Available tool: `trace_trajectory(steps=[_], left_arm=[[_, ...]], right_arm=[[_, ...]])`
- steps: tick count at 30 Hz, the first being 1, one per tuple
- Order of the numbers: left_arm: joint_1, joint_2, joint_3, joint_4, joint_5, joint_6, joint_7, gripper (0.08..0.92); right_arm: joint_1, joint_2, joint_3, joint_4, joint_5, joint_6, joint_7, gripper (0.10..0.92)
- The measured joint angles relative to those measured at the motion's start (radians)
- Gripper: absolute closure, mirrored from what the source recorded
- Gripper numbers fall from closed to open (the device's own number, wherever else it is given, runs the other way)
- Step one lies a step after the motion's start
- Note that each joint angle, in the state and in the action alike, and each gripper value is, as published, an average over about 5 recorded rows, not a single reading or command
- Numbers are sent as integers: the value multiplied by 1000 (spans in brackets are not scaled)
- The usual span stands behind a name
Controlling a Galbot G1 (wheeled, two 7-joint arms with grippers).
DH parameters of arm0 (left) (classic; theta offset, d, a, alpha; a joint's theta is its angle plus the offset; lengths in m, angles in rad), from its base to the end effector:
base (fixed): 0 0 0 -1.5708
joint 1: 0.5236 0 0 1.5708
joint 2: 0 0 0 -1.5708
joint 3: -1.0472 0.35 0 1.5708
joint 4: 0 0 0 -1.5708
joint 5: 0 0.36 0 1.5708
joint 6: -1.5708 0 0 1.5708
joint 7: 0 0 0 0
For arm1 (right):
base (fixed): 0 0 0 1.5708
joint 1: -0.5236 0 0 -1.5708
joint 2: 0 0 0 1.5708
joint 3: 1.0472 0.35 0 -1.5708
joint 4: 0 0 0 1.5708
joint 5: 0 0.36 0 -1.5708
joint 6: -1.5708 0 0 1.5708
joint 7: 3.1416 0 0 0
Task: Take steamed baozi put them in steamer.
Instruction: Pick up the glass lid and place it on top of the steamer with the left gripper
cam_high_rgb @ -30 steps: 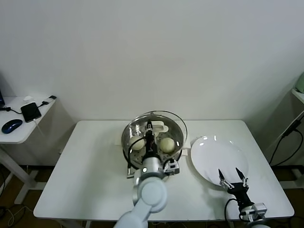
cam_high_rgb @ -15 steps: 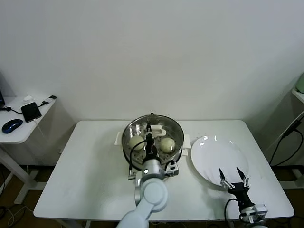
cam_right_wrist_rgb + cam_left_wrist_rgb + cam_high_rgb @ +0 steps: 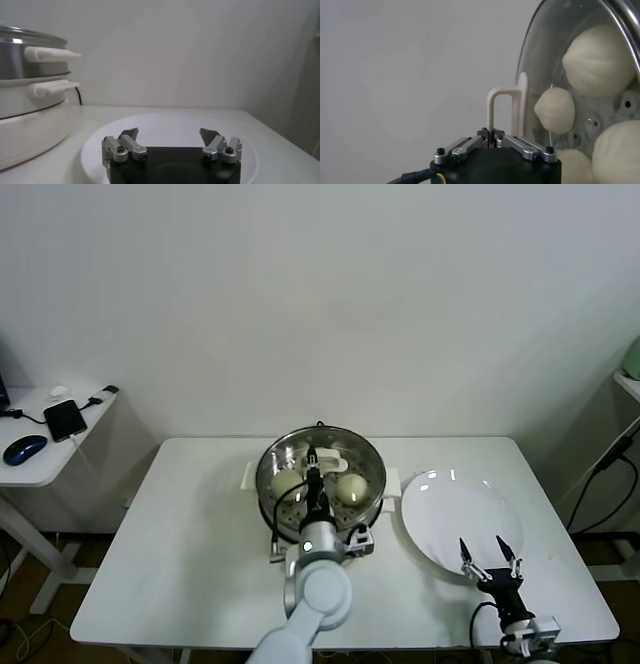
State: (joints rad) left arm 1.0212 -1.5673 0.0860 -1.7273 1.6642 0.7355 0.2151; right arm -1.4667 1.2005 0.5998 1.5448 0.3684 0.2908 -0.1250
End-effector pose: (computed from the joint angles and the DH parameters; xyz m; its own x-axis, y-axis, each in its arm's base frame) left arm 0.2991 -0.2026 -0.2869 -0.9917 -0.1283 0.0104 0.0057 0.0372 0.9993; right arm 0.1953 -0.1556 -0.4431 -0.9907 -0.0482 0.1270 -0.0508 0.9985 -0.0177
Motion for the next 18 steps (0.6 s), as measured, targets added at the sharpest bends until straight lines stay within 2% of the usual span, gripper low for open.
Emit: trace_trajectory(steps=[11,18], left_arm=[[13,6,14,-25,-10,1,-12,530],[37,43,21,-103,-75,1,-7,331]], right_arm=[[-4,3,-1,3,-13,10,-13,203],[-8,0,2,11,-20,0,-22,203]])
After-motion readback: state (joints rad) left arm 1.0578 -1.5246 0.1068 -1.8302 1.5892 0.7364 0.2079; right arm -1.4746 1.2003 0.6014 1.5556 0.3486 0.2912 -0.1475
